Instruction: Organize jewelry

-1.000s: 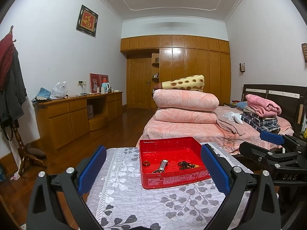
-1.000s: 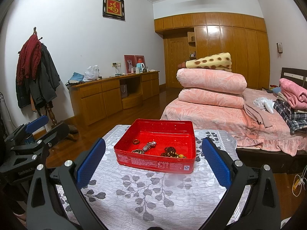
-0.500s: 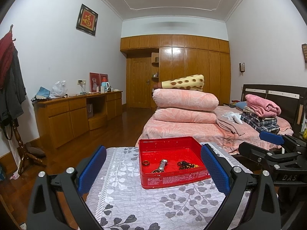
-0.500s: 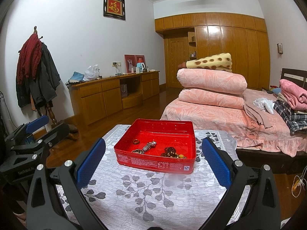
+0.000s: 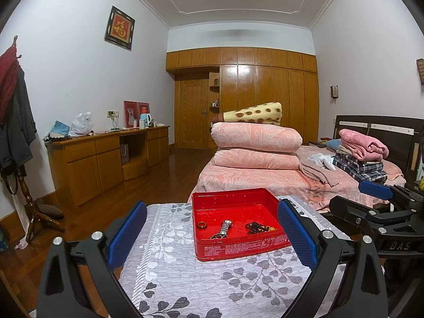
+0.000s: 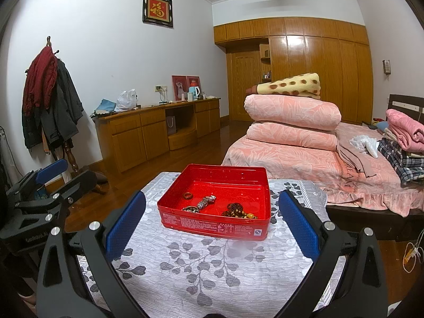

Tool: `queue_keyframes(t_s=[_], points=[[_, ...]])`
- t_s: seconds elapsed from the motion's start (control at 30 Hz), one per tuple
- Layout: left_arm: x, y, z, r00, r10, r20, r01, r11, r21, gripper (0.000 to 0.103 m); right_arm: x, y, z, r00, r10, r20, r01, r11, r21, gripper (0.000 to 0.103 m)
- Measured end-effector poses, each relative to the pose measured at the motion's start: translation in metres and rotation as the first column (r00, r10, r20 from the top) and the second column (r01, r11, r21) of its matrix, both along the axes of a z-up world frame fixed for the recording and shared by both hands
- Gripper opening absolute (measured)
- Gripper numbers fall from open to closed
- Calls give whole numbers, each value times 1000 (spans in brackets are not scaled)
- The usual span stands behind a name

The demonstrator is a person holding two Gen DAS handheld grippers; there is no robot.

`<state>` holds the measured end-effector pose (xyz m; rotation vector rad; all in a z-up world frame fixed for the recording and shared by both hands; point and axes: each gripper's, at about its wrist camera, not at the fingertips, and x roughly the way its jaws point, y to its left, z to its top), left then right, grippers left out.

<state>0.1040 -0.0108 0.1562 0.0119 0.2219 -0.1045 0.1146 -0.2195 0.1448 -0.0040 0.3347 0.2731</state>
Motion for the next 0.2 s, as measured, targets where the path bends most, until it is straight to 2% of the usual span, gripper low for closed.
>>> queue_keyframes(t_s=[0.2], points=[[1,1,0,1000,-1,-3,1,1000,-1,97,0,0,0,1000,0,1,0,1000,1,97]])
